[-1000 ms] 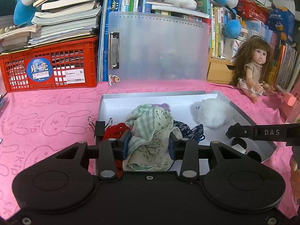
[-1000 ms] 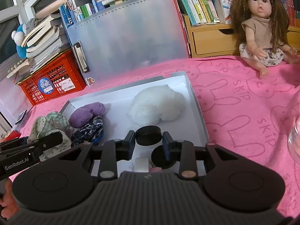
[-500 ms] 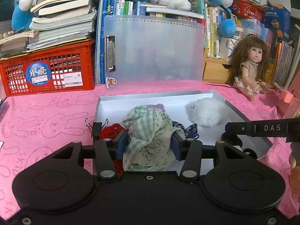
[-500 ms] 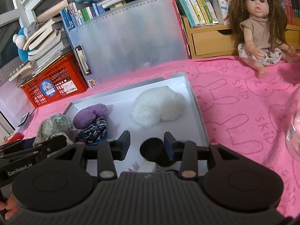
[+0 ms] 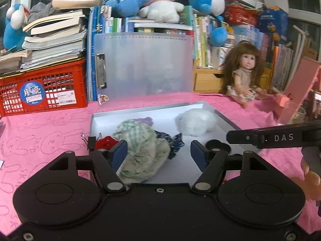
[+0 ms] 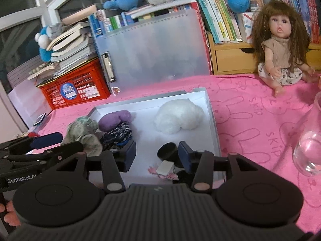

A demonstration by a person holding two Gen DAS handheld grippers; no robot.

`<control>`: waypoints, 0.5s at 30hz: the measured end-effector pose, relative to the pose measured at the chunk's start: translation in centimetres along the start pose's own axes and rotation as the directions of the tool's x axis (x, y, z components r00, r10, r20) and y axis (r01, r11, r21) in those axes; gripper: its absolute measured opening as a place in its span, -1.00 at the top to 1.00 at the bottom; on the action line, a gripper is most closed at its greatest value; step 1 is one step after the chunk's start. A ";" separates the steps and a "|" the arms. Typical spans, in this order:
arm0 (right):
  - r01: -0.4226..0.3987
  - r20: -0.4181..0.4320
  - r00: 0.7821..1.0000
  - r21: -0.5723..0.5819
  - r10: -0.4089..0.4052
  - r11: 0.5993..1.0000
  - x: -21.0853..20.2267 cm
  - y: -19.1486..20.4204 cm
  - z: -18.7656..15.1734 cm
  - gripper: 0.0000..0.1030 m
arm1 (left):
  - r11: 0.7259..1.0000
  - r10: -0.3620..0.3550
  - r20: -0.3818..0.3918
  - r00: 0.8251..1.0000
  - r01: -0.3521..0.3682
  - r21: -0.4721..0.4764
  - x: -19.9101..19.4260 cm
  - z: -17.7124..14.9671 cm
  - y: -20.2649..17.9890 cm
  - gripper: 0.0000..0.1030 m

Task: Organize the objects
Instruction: 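Open both tools to release the cloth and cap in the tray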

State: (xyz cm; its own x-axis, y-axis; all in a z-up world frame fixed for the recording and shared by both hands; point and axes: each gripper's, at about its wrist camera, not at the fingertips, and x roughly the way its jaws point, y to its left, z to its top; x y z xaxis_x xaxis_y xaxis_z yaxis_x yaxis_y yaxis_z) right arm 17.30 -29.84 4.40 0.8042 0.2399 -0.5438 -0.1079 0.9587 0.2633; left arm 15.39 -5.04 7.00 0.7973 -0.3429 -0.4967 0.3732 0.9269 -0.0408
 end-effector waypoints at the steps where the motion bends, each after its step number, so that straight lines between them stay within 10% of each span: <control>1: -0.004 0.003 1.000 -0.009 0.004 1.000 -0.4 0.1 -0.1 -0.25 | 1.000 -0.006 -0.001 1.000 0.006 0.005 -0.2 -0.1 -0.2 -0.34; 15: -0.043 -0.003 0.999 -0.067 0.043 0.997 -3.5 0.6 -2.5 -0.47 | 0.994 -0.069 -0.049 0.996 0.073 0.076 -2.2 -2.3 -2.9 -0.40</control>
State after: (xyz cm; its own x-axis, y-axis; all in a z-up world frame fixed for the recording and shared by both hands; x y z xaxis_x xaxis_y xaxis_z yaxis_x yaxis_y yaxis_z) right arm 12.91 -29.75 4.47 0.7970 0.2815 -0.5343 -0.1815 0.9555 0.2327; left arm 11.43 -6.59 6.21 0.7453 -0.3981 -0.5348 0.4652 0.8852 -0.0107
